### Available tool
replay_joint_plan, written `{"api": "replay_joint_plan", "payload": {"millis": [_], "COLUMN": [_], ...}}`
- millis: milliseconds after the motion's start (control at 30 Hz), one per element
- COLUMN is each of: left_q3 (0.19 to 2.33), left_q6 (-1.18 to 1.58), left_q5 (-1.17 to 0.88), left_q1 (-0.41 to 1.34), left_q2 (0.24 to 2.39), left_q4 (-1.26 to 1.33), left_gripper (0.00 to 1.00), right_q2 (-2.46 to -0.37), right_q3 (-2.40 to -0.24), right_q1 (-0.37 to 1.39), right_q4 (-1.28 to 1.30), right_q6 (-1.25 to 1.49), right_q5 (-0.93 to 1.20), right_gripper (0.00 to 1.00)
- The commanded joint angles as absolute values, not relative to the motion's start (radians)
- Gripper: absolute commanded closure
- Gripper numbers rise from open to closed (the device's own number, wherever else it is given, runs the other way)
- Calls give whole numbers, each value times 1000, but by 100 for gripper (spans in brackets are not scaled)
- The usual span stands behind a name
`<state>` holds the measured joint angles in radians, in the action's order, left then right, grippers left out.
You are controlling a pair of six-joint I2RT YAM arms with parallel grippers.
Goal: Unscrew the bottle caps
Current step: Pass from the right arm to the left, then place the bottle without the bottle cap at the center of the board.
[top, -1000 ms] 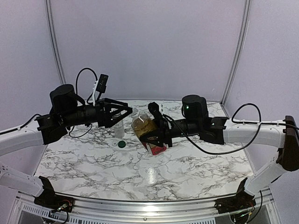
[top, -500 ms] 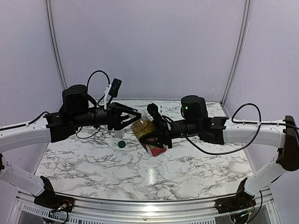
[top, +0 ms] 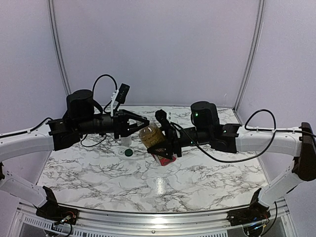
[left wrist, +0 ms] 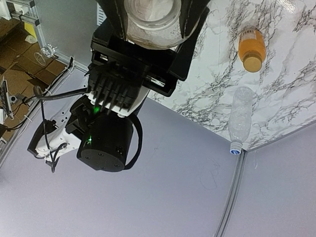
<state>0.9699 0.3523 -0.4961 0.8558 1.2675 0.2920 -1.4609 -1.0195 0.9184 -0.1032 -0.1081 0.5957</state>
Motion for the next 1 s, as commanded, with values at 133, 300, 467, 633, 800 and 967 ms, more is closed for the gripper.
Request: {"api": "replay_joint_plan", "payload": {"millis": [133, 300, 467, 633, 800, 967], "left_q3": [1012, 1026, 1007, 1000, 1017, 1014], "left_q6": [249, 172, 170, 195, 220, 252], "left_q5": [-351, -129, 114, 264, 352, 358], "left_q1": [854, 845, 800, 727, 658, 591], "left_q2": [1208, 1161, 1132, 1131, 1195, 1289], "left_q4": [93, -119, -251, -302, -288, -186], "left_gripper": [100, 100, 100, 100, 100, 100], "right_q2": [-1467, -1457, -1462, -1477, -1480, -1475], "right_q3": [-1056, -1050, -1050, -1060, -1058, -1053], "right_q1": [928, 928, 928, 928, 927, 928], "right_q4": [-83, -68, -64, -56, -55, -46], "right_q6": [-113, -119, -120, -120, -121, -123], "right_q5": [549, 512, 487, 481, 470, 464], "right_gripper": [2, 1, 1, 2, 2, 2]}}
